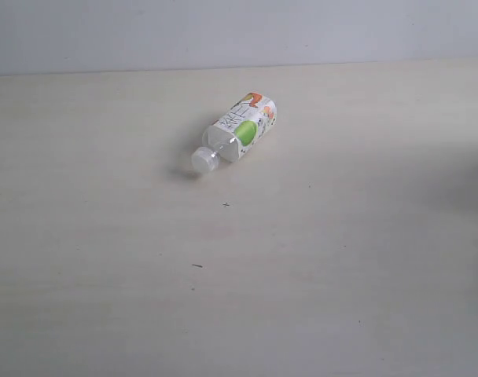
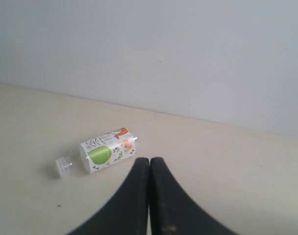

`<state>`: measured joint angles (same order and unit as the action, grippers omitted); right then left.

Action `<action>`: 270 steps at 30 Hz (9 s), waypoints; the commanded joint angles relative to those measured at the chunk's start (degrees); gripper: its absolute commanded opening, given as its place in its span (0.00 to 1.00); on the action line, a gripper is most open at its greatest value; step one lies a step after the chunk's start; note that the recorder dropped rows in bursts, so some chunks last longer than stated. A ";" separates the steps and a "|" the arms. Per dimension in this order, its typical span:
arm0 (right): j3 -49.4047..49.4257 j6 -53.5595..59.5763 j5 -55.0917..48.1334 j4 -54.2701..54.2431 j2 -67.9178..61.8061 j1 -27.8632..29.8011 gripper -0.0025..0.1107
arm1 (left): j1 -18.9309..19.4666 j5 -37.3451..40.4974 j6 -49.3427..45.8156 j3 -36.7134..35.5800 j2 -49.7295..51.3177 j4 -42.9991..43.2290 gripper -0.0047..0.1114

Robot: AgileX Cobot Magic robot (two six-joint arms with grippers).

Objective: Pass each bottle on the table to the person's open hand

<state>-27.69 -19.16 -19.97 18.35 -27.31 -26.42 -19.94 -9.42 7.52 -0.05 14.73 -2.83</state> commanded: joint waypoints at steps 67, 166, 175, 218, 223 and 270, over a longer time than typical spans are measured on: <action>13.49 -0.39 4.34 -1.49 27.31 -0.19 0.02 | 0.13 -0.21 -0.22 0.05 -0.35 -0.26 0.04; 15.36 2.56 6.01 -0.36 27.31 -0.19 0.02 | -0.02 45.64 -1.31 75.51 85.90 7.24 0.34; 15.36 2.56 6.01 -0.36 27.31 -0.19 0.02 | -3.48 58.99 -9.64 97.72 103.10 6.56 0.62; 15.36 2.46 6.01 -0.36 27.31 -0.19 0.02 | -8.32 58.75 -14.19 117.53 126.64 3.42 0.32; 15.36 2.46 6.01 -0.36 27.31 -0.19 0.02 | -8.32 58.85 -16.13 117.53 124.66 3.72 0.04; 15.36 2.46 6.01 -0.34 27.31 3.38 0.02 | -28.59 8.50 41.32 96.41 114.52 -5.27 0.04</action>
<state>-12.59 -16.95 -14.13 17.62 -0.26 -23.35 -47.62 9.01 45.51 99.16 129.22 -7.54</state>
